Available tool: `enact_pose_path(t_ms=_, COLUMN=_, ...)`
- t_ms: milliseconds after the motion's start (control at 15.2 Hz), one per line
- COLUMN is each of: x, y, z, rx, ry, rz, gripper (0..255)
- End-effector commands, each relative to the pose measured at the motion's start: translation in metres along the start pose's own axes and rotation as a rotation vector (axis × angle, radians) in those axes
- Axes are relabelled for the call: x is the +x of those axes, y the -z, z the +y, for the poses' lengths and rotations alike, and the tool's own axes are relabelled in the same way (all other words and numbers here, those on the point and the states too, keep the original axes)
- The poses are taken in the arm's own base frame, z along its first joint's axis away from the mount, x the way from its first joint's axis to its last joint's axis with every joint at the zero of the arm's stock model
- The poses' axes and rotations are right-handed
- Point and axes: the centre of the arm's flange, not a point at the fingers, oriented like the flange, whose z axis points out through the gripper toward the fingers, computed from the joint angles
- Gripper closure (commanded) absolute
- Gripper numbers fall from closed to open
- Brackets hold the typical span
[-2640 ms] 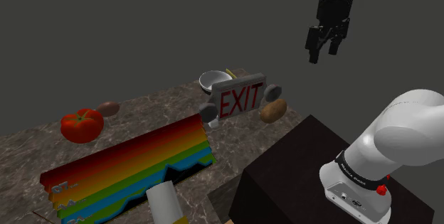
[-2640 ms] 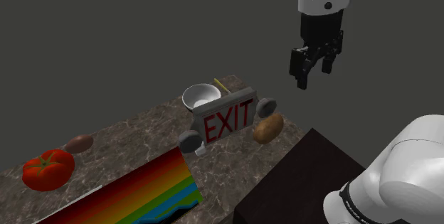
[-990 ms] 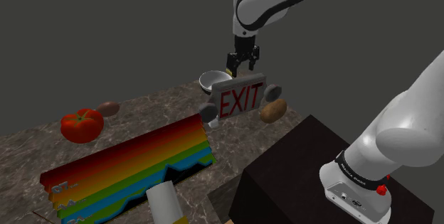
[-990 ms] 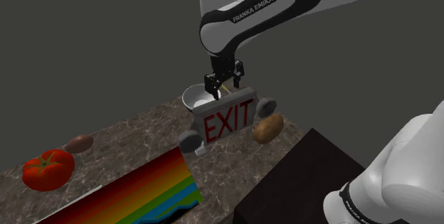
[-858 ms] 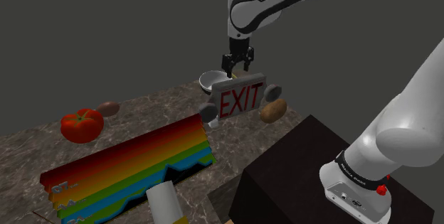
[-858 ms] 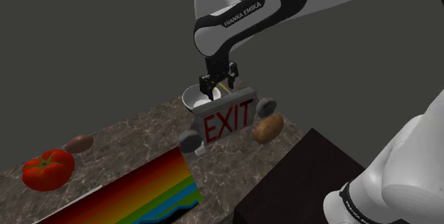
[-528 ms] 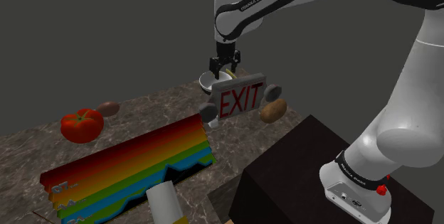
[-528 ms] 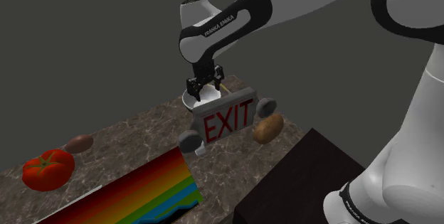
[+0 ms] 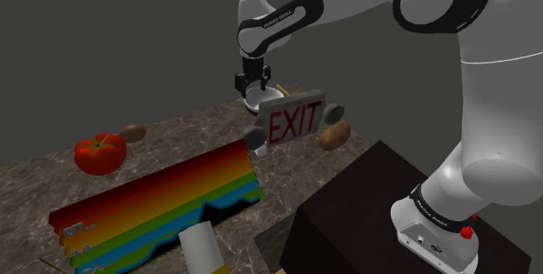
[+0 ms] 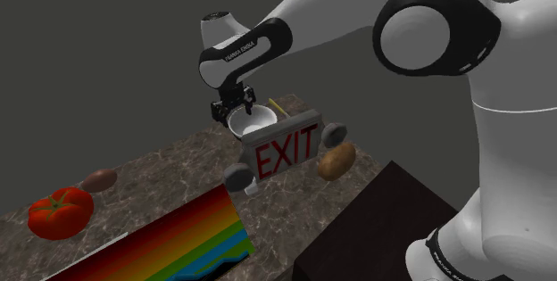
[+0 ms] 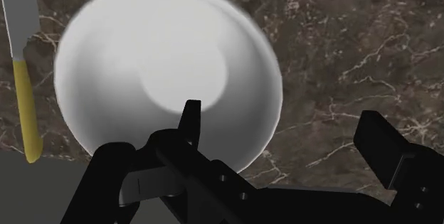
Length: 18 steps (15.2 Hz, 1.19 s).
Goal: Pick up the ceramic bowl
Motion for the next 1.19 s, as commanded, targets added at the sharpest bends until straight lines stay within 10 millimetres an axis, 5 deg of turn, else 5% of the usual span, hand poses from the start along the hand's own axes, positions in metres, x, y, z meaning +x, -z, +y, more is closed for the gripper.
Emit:
enact_pose_path(t_ms=0, x=0.020, y=-0.013, z=-0.007, rx=0.002, ry=0.006, rz=0.010, gripper=0)
enact_pose_path(t_ms=660, x=0.028, y=-0.056, z=-0.011, rx=0.003, ry=0.008, rz=0.013, gripper=0)
enact_pose_path(t_ms=726, x=0.028, y=-0.057, z=-0.010, rx=0.003, ry=0.008, rz=0.013, gripper=255)
enact_pose_path(t_ms=1122, x=0.028, y=-0.057, z=-0.010, rx=0.003, ry=0.008, rz=0.013, gripper=255)
